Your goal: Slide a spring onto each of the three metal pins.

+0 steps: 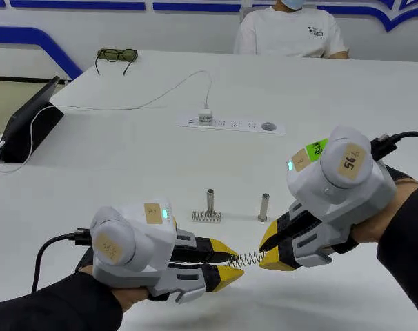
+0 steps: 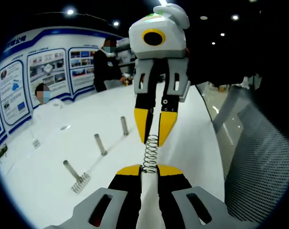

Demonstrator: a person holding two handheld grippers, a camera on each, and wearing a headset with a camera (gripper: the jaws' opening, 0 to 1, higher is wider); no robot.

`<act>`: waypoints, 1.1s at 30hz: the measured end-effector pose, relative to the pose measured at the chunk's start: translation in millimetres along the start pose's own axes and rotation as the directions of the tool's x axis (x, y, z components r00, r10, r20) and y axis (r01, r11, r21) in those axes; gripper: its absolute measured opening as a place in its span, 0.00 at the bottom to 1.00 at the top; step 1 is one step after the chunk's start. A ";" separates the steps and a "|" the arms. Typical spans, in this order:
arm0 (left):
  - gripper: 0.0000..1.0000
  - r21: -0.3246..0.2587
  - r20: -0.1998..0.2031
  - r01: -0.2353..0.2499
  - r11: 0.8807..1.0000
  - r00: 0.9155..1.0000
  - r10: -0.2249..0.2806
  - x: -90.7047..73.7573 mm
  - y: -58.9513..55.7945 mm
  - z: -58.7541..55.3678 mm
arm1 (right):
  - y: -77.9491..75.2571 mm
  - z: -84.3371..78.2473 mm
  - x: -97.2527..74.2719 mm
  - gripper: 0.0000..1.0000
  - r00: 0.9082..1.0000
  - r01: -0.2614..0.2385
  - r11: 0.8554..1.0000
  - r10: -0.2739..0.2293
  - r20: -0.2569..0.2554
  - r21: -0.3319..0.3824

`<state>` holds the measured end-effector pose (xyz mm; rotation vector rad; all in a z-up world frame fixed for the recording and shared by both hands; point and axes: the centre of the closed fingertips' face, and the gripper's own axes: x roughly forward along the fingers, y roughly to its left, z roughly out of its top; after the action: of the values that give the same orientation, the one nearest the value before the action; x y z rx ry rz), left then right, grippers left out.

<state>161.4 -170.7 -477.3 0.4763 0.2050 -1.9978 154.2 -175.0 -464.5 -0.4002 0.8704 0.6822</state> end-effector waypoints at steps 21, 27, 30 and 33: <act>0.11 -0.007 0.013 -0.020 1.000 1.000 0.021 -3.3 2.7 5.3 | 0.9 41.6 -12.2 0.12 0.992 0.023 0.999 -0.018 0.123 -0.041; 0.11 -0.013 0.027 -0.016 1.000 0.999 0.017 -2.8 1.4 8.6 | 2.5 51.5 -11.4 0.12 0.988 0.028 0.998 -0.020 0.153 -0.047; 0.11 -0.015 0.035 -0.014 1.000 0.999 0.014 -2.4 0.9 10.5 | 2.7 55.2 -11.1 0.12 0.986 0.032 0.998 -0.023 0.165 -0.052; 0.11 -0.017 0.044 -0.014 1.000 0.999 0.015 -2.5 1.6 12.8 | 2.4 58.8 -10.8 0.12 0.984 0.037 0.998 -0.027 0.179 -0.051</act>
<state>160.6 -173.8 -464.6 0.4215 0.1900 -1.9890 180.7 -143.3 -421.1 -0.3943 0.6761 0.7017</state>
